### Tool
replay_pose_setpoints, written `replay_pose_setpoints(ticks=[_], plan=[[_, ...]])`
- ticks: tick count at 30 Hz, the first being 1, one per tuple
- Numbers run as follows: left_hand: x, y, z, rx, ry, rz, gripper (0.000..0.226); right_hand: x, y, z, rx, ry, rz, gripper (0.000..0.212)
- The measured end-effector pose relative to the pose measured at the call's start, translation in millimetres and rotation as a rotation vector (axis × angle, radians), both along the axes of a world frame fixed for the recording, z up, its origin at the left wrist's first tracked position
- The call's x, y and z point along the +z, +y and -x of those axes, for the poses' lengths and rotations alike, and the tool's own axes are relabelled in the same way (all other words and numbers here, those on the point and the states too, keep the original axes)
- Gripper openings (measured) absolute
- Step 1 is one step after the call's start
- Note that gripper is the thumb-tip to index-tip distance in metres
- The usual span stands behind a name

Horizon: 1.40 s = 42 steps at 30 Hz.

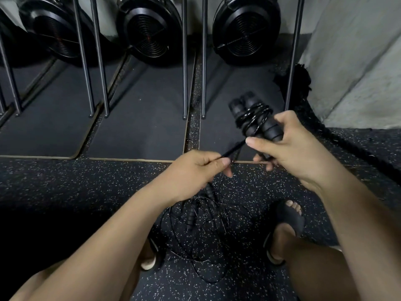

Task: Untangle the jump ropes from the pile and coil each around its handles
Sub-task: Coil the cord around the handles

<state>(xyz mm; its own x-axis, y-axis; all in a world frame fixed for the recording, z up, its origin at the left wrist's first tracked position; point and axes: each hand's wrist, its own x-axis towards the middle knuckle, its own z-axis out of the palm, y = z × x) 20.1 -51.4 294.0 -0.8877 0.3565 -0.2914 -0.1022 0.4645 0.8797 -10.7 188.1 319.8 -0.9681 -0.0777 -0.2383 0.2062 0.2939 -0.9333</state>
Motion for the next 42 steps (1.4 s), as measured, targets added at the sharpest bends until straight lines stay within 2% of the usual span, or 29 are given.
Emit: replay_pose_setpoints(ticks=[2, 4, 7, 9, 12, 15, 16, 18, 20, 23, 27, 29, 31, 35, 37, 39, 42], plan=[[3.5, -0.6, -1.0, -0.064, 0.032, 0.061, 0.028, -9.0, 9.2, 3.1, 0.041, -0.03, -0.204, 0.055], [7.1, -2.8, 0.9, -0.059, 0.047, 0.037, 0.023, -13.7, 13.6, 2.1, 0.156, -0.116, -0.338, 0.052], [8.5, -8.9, 5.3, -0.011, 0.102, -0.039, 0.02, -13.6, 7.6, -6.4, 0.409, -0.272, -0.463, 0.049], [10.9, -11.9, 6.6, 0.023, 0.136, -0.074, 0.02, -7.9, 2.0, -13.1, 0.599, -0.348, -0.477, 0.05], [9.0, -14.5, 9.8, 0.052, 0.176, -0.122, 0.028, 7.7, -1.7, -20.3, 0.824, -0.413, -0.326, 0.062], [10.6, -19.6, 9.1, 0.058, 0.144, -0.234, 0.023, 22.5, 0.3, -23.2, 0.876, -0.378, -0.073, 0.075], [13.4, -19.5, 8.2, 0.078, 0.058, -0.289, 0.018, 25.1, 2.7, -23.1, 0.861, -0.339, 0.024, 0.076], [14.3, -16.8, 4.1, 0.145, -0.039, -0.233, 0.024, 27.9, 6.3, -21.3, 0.833, -0.231, 0.211, 0.065], [2.5, -14.9, 6.3, 0.23, 0.04, -0.158, 0.024, 27.9, 7.0, -18.3, 0.737, -0.151, 0.379, 0.057], [0.7, -6.2, 4.6, 0.089, 0.126, -0.069, 0.029, 28.2, 6.1, -13.5, 0.48, -0.083, 0.467, 0.049], [4.4, -2.0, 2.1, -0.03, 0.216, 0.134, 0.028, 20.1, 5.8, -5.7, 0.189, -0.076, 0.332, 0.039], [1.8, -1.6, 1.6, -0.067, 0.233, 0.193, 0.025, 10.8, 6.1, -0.4, 0.06, -0.044, 0.173, 0.034], [0.2, -2.5, 2.3, -0.101, 0.237, 0.255, 0.023, 0.6, 6.7, 3.6, 0.028, -0.003, -0.021, 0.036], [1.2, -6.1, 1.7, -0.177, 0.3, 0.3, 0.027, -13.3, 6.6, 2.2, 0.203, -0.029, -0.363, 0.031], [1.2, -10.1, 4.4, -0.137, 0.339, 0.281, 0.018, -16.3, 1.8, -1.8, 0.341, -0.095, -0.473, 0.028], [1.1, -13.9, 6.7, -0.094, 0.369, 0.232, 0.011, -17.0, -5.2, -7.0, 0.482, -0.162, -0.517, 0.028], [0.8, -19.7, 9.2, -0.071, 0.303, 0.134, 0.011, -12.2, -13.1, -15.8, 0.669, -0.247, -0.484, 0.03]])
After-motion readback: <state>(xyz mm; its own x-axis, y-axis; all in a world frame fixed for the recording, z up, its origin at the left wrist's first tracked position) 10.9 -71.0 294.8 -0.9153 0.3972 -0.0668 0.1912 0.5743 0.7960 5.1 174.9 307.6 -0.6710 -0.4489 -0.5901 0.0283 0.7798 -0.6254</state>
